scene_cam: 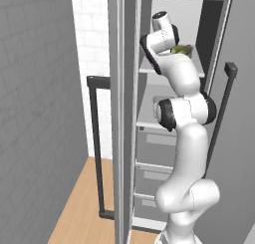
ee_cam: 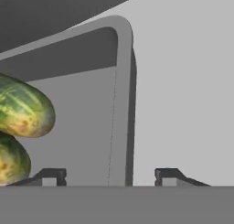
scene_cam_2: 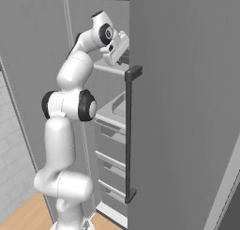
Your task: Take the meat container that has the shrimp and place it on the second highest rack of the freezer. Then take the vegetable container that has the cucumbers and place it on the highest rack of the freezer.
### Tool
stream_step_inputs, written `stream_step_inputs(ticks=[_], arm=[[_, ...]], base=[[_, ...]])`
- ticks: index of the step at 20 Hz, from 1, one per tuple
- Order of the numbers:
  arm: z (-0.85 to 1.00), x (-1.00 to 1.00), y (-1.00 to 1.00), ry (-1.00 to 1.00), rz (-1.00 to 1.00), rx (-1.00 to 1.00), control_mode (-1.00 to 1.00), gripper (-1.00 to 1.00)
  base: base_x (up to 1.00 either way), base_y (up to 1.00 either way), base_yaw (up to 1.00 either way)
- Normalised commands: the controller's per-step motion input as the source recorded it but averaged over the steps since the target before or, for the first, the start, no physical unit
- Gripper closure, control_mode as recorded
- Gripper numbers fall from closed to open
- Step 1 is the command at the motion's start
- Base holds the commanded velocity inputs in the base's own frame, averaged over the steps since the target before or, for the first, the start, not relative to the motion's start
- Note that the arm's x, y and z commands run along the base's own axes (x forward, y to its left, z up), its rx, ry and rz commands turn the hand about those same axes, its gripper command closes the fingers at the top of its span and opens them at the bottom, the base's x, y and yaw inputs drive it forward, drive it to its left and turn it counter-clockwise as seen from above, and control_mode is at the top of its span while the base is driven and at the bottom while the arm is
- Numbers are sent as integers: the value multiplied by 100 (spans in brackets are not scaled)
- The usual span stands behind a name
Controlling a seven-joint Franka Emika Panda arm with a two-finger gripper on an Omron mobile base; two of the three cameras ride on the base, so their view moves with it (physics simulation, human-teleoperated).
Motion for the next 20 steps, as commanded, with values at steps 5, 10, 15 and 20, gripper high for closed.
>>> stream_step_inputs(ticks=[5, 10, 15, 20], arm=[[0, -4, 0, -5, 0, 0, -100, -100], [0, -60, -11, -34, 0, -1, -100, -100], [-6, -85, -12, -24, 0, -1, -100, -100], [-7, -100, 0, -19, 0, 0, -100, -100]], base=[[0, 0, 0], [0, 0, 0], [0, 0, 0], [0, 0, 0]])
